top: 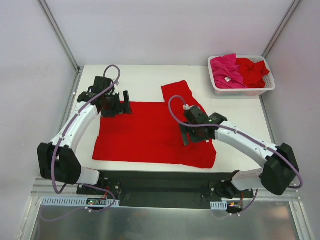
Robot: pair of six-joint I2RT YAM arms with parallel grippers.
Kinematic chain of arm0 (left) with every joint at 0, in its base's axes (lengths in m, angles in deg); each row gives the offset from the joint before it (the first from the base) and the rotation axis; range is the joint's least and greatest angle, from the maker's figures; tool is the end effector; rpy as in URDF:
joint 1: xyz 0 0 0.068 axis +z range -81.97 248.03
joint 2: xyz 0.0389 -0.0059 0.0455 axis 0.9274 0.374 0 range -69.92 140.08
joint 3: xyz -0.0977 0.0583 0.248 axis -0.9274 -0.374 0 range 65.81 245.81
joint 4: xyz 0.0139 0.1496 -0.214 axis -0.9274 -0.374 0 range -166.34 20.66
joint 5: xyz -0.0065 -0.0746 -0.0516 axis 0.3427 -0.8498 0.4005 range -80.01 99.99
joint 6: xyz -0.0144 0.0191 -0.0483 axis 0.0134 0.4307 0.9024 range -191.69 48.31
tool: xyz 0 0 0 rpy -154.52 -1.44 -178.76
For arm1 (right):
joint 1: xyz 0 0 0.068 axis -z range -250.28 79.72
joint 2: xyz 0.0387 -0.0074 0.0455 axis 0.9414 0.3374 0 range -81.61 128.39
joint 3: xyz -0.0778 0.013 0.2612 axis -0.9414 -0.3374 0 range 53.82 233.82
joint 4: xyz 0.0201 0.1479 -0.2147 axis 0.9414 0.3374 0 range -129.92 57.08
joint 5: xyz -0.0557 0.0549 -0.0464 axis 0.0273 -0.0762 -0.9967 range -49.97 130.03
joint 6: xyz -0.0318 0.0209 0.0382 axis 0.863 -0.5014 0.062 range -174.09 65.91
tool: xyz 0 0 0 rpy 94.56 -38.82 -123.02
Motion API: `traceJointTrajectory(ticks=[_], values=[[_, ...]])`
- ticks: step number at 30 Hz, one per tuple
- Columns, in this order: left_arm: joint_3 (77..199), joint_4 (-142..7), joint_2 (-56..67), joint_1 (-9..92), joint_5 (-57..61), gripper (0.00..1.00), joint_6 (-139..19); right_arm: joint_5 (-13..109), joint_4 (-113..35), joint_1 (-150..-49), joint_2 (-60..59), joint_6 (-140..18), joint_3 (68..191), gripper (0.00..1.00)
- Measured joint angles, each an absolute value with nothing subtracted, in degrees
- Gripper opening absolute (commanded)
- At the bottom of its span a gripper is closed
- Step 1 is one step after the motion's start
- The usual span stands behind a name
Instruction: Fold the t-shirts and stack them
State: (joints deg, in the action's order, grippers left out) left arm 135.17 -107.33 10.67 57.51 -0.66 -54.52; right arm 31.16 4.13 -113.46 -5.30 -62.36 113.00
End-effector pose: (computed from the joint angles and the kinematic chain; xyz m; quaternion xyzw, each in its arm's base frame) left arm 0.2938 -0.0613 0.3026 -0.0219 0.9336 -0.1675 0.3160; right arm 0.1948 0.1753 0.2596 -0.2712 0.9270 0.0402 0.2560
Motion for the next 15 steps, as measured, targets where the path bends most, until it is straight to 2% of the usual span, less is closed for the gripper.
traceJointTrajectory(ticks=[1,2,6,15], values=[[134.6,-107.5,9.5,57.5,-1.8,0.99,-54.4,30.7,3.1,-114.4,-4.6,-62.3,111.9,0.79],[133.9,-107.5,8.2,57.4,-2.8,0.99,-54.3,29.9,2.2,-115.6,-3.8,-62.2,110.9,0.72],[131.0,-108.4,3.7,57.5,-6.0,0.99,-53.9,26.7,-1.0,-119.9,1.6,-61.0,110.3,0.67],[127.4,-109.1,0.3,57.5,-8.1,0.99,-52.4,20.7,-3.8,-122.0,8.1,-59.8,110.4,0.65]])
